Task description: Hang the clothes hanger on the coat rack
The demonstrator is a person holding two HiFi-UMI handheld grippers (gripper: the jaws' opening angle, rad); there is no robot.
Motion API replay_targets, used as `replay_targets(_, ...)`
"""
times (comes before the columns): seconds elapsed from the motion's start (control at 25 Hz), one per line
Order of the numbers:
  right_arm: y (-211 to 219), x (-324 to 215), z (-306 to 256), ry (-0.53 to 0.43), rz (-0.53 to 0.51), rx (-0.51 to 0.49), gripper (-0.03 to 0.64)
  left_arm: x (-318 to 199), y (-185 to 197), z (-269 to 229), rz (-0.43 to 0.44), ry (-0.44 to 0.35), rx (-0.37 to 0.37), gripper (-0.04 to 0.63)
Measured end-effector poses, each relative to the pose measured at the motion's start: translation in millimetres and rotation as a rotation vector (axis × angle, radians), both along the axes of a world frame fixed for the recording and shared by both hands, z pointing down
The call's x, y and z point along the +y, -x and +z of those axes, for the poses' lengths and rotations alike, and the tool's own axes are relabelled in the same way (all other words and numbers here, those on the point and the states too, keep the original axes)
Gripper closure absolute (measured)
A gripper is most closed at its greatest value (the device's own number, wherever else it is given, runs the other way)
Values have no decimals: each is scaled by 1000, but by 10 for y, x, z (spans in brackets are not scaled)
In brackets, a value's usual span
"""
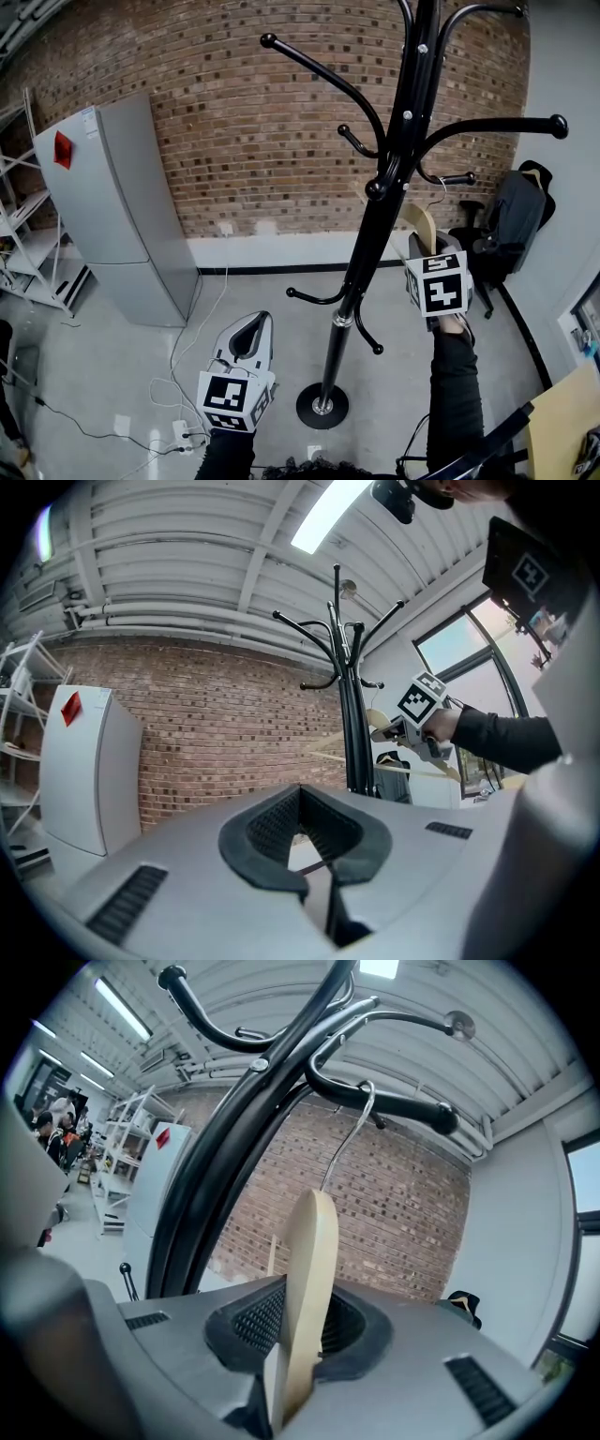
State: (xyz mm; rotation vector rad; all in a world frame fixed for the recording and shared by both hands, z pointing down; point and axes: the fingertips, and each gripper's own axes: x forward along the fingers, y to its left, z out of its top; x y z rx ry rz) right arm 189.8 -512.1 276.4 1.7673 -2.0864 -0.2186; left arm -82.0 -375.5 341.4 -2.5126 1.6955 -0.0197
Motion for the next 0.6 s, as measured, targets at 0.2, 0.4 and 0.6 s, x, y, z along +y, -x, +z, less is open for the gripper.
replay_targets(0.2, 27, 39, -126, -76, -41, -9, 502, 42, -27, 19, 23, 12, -4, 586)
replay_targets(0.4, 29, 209, -244, -106, -85, 5, 448, 119, -58, 37, 57, 27, -11, 586)
replay_targets(0.6, -34, 471, -337, -143, -79, 66, 448, 226, 3, 14, 71, 25, -5, 586)
